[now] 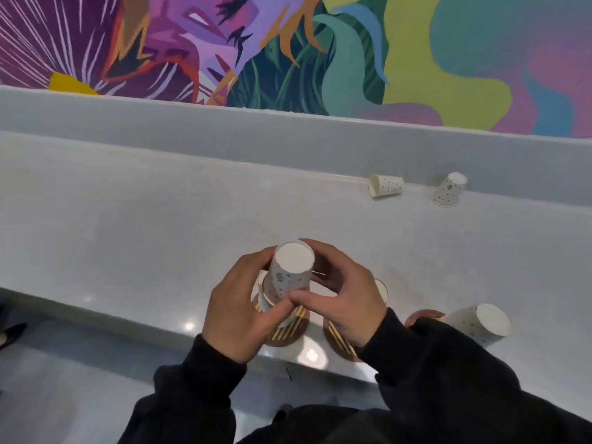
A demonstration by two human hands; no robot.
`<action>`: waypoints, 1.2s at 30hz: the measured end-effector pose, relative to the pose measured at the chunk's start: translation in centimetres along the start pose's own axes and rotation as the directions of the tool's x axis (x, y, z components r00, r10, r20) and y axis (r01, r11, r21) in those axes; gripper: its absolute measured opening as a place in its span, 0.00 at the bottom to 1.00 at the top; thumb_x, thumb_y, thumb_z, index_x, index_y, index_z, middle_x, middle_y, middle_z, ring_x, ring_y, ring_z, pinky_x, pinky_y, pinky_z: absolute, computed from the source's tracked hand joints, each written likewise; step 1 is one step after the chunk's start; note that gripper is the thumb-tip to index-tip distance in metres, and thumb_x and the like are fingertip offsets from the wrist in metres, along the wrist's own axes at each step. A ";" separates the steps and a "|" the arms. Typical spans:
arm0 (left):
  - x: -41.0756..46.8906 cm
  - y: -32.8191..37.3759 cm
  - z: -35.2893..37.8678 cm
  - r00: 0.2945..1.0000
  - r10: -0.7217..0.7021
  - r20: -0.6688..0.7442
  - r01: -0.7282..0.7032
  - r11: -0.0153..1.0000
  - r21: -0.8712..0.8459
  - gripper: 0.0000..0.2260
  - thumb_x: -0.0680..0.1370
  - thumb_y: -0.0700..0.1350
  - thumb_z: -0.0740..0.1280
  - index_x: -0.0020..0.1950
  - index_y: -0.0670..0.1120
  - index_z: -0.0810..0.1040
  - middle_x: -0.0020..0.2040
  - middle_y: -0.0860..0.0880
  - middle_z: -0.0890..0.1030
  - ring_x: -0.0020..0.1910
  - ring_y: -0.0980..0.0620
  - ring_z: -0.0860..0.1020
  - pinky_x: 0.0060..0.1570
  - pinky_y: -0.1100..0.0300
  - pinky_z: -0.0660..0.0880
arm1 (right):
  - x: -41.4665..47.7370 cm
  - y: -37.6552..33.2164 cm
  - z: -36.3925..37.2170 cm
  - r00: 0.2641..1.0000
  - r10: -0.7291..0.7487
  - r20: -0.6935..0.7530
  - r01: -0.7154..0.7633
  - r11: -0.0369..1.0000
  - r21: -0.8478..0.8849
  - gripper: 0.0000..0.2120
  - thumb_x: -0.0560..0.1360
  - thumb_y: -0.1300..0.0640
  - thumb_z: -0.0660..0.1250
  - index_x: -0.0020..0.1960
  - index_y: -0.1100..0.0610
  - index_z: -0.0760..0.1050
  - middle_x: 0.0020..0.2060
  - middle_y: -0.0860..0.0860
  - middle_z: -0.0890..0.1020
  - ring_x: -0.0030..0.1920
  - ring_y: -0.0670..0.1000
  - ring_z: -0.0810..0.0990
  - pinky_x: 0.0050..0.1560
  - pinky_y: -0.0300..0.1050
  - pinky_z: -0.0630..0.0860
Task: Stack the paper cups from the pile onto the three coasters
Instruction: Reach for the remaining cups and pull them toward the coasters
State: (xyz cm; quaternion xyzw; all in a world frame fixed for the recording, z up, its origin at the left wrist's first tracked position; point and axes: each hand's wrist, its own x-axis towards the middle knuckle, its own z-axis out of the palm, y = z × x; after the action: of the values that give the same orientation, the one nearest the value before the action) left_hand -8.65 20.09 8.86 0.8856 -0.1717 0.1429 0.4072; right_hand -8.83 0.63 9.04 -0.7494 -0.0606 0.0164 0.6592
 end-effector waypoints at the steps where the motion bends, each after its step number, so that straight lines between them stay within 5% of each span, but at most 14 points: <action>1: 0.1 -1.3 -0.2 1.000 -0.017 -0.001 0.017 1.000 -0.009 0.28 0.73 0.58 0.75 0.70 0.50 0.75 0.64 0.58 0.79 0.60 0.63 0.76 0.56 0.71 0.72 | 0.1 0.5 1.0 0.999 0.020 -0.029 -0.019 1.000 0.014 0.34 0.70 0.60 0.82 0.72 0.45 0.74 0.66 0.42 0.82 0.69 0.45 0.78 0.70 0.50 0.76; 6: -0.4 -6.4 0.7 0.988 -0.135 0.077 0.143 0.983 -0.114 0.29 0.71 0.54 0.80 0.68 0.63 0.71 0.63 0.65 0.77 0.60 0.63 0.76 0.57 0.73 0.70 | -0.6 3.8 5.2 0.977 0.147 -0.152 -0.165 0.979 -0.118 0.32 0.75 0.50 0.77 0.74 0.39 0.68 0.69 0.35 0.76 0.71 0.36 0.72 0.73 0.42 0.71; 10: -1.3 -9.4 2.6 0.961 -0.169 0.221 0.209 0.963 -0.171 0.31 0.71 0.50 0.80 0.67 0.66 0.69 0.64 0.65 0.77 0.63 0.63 0.75 0.60 0.66 0.73 | -0.9 6.8 7.2 0.947 0.248 -0.205 -0.278 0.951 -0.135 0.29 0.76 0.54 0.75 0.73 0.41 0.69 0.67 0.34 0.77 0.68 0.33 0.72 0.72 0.41 0.72; 16: -2.0 -11.7 4.8 0.899 -0.249 0.360 0.330 0.926 -0.183 0.31 0.71 0.53 0.79 0.64 0.73 0.65 0.61 0.71 0.75 0.61 0.69 0.74 0.58 0.68 0.73 | -0.9 9.2 8.3 0.906 0.308 -0.292 -0.347 0.934 -0.091 0.27 0.75 0.58 0.74 0.70 0.44 0.72 0.64 0.36 0.78 0.65 0.32 0.73 0.69 0.40 0.74; 22: -2.0 -12.8 5.6 0.862 -0.262 0.433 0.367 0.913 -0.179 0.29 0.71 0.51 0.78 0.68 0.62 0.70 0.60 0.64 0.79 0.59 0.63 0.77 0.57 0.64 0.75 | -1.1 10.4 9.4 0.872 0.345 -0.347 -0.357 0.934 0.030 0.25 0.74 0.59 0.76 0.66 0.41 0.74 0.61 0.38 0.81 0.64 0.37 0.77 0.55 0.32 0.77; 27: -1.9 -13.5 5.6 0.823 -0.277 0.495 0.393 0.908 -0.145 0.31 0.70 0.47 0.79 0.65 0.64 0.68 0.56 0.69 0.76 0.55 0.67 0.76 0.54 0.70 0.72 | -1.1 11.1 9.8 0.860 0.352 -0.370 -0.364 0.931 0.038 0.26 0.74 0.57 0.77 0.66 0.39 0.73 0.61 0.37 0.81 0.64 0.37 0.77 0.61 0.37 0.77; 31: -2.5 -13.9 6.0 0.768 -0.345 0.539 0.461 0.883 -0.091 0.29 0.72 0.48 0.79 0.67 0.59 0.69 0.62 0.59 0.77 0.60 0.55 0.76 0.64 0.55 0.74 | -1.7 11.9 9.9 0.827 0.424 -0.369 -0.424 0.902 0.087 0.27 0.72 0.52 0.79 0.65 0.38 0.71 0.61 0.36 0.79 0.62 0.37 0.78 0.56 0.32 0.77; 36: -2.5 -14.9 6.6 0.755 -0.358 0.548 0.443 0.896 -0.025 0.33 0.70 0.47 0.81 0.71 0.53 0.71 0.68 0.51 0.78 0.67 0.47 0.77 0.68 0.49 0.73 | -3.9 13.9 9.1 0.693 0.505 -0.515 -0.515 0.846 0.137 0.17 0.73 0.53 0.79 0.57 0.44 0.77 0.53 0.43 0.84 0.55 0.43 0.82 0.62 0.47 0.80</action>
State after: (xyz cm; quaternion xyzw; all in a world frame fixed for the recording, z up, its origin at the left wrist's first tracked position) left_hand -3.89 24.56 -6.33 0.8719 -0.0936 -0.2116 0.4315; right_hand -12.64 7.41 -6.13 -0.7167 0.3345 -0.0107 0.6119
